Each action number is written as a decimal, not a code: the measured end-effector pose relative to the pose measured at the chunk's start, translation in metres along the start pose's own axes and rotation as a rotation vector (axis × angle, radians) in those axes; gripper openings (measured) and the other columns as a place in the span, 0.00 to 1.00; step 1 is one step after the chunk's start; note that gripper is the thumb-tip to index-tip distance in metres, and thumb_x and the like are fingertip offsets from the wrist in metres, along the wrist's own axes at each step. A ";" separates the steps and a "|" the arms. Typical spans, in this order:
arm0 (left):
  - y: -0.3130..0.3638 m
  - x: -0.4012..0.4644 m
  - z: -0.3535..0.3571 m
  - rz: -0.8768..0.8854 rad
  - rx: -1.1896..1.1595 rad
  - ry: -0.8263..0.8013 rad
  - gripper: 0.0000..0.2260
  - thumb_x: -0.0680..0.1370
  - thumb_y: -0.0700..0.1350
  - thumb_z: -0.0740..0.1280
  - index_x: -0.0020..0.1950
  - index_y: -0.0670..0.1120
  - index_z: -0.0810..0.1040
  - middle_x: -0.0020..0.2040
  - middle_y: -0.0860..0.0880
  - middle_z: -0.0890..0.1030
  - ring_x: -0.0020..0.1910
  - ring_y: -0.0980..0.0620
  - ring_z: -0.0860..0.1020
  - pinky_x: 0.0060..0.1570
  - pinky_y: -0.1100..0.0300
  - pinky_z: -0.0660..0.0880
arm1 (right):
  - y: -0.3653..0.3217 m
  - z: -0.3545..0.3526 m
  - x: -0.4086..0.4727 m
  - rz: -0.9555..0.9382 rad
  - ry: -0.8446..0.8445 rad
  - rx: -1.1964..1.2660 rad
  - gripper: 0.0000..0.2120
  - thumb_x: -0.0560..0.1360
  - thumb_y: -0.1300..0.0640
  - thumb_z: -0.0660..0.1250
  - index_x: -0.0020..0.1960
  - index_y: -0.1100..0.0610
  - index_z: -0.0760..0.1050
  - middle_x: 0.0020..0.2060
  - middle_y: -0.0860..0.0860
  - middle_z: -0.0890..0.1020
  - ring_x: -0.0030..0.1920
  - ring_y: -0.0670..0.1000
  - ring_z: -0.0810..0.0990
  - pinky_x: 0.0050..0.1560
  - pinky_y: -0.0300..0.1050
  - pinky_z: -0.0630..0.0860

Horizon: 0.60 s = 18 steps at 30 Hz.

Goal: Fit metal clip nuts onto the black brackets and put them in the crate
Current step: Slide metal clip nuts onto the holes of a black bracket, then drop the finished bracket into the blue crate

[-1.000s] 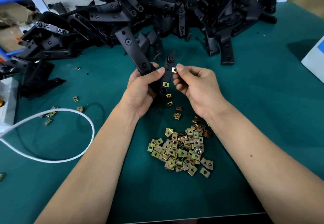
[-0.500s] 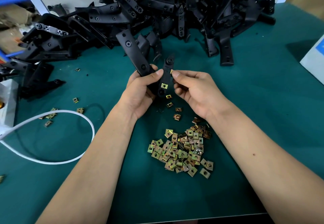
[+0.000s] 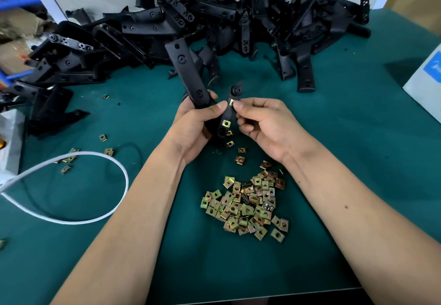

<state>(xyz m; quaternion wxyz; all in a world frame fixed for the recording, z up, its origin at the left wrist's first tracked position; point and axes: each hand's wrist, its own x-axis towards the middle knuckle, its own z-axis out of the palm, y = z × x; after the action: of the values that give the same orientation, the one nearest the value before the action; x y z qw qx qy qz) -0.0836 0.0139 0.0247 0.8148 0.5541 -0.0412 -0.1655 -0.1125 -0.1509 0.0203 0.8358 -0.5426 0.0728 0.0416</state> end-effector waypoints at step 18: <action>-0.026 -0.027 0.197 0.621 0.586 -0.104 0.17 0.72 0.34 0.69 0.56 0.46 0.70 0.45 0.58 0.75 0.43 0.63 0.76 0.49 0.63 0.76 | -0.077 -0.092 -0.104 -0.448 0.536 -0.051 0.09 0.78 0.61 0.74 0.41 0.64 0.82 0.39 0.60 0.81 0.41 0.54 0.77 0.48 0.52 0.76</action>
<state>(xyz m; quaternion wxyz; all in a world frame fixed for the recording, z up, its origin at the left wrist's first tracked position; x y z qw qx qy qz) -0.1646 -0.1614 0.0798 0.6308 0.7144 -0.2926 0.0787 -0.2108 -0.2654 0.0698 0.7614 -0.5575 0.1678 -0.2851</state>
